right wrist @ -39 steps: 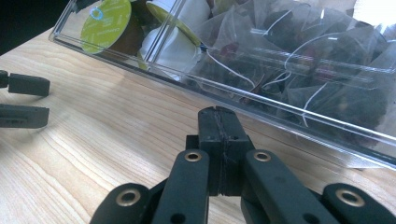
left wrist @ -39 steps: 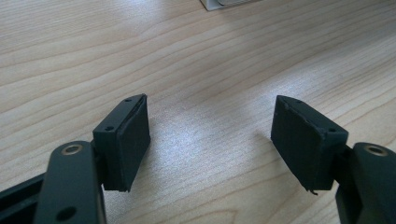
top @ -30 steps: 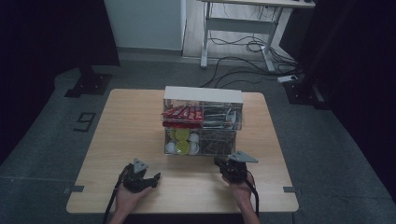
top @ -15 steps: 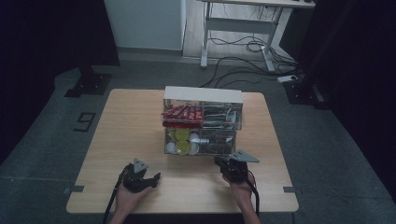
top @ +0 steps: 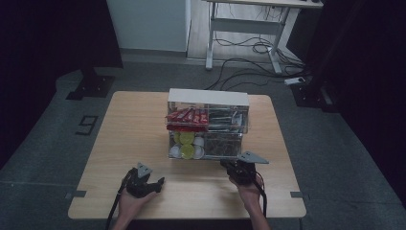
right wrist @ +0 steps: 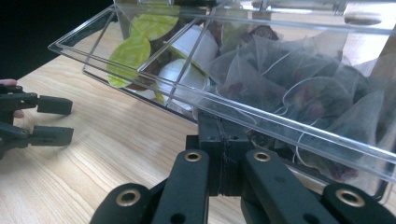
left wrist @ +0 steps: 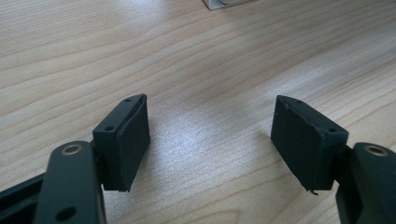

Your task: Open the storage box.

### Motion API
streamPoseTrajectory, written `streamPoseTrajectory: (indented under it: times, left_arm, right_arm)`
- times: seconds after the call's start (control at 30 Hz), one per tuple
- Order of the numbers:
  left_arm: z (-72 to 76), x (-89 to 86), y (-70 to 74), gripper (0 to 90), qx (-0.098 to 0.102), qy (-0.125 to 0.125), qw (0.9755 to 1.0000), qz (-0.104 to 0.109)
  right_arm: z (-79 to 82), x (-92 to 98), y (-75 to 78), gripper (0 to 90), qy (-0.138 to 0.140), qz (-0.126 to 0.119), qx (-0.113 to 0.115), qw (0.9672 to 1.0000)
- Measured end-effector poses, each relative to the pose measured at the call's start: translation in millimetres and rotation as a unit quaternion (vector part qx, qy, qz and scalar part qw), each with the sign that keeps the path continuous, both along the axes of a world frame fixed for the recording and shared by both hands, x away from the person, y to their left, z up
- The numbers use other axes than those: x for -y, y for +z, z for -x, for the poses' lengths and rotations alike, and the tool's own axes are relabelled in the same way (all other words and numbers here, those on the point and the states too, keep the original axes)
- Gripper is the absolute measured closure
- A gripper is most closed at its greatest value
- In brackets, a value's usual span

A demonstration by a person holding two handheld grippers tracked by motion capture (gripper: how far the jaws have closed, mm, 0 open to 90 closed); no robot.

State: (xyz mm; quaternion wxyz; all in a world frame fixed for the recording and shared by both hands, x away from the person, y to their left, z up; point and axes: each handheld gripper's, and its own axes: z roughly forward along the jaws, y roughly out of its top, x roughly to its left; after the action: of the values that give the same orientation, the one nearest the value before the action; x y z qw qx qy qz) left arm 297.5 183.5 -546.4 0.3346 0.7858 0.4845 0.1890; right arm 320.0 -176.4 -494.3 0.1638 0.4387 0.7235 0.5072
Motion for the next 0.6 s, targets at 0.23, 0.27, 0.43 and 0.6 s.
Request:
streamPoseTrajectory:
  times: [0.23, 0.27, 0.43, 0.6]
  left_arm:
    - [-0.4, 0.0, -0.1, 28.4, -0.001, 0.002, 1.0, 0.001]
    - [-0.4, 0.0, -0.1, 28.4, -0.001, 0.002, 1.0, 0.001]
    - [-0.5, -0.1, -0.1, 28.4, -0.001, 0.002, 1.0, 0.0]
    - [-0.4, -0.2, 0.0, 28.4, -0.002, 0.001, 1.0, 0.0]
  right_arm:
    - [-2.8, 4.3, 7.5, 89.4, -0.007, -0.012, 0.006, 0.9999]
    - [-4.1, 5.5, 8.6, 89.4, -0.008, -0.015, 0.005, 0.9998]
    - [-7.0, 6.8, 13.8, 89.4, -0.011, -0.024, 0.01, 0.9996]
    - [-9.5, 6.8, 17.6, 89.4, -0.014, -0.026, 0.015, 0.9994]
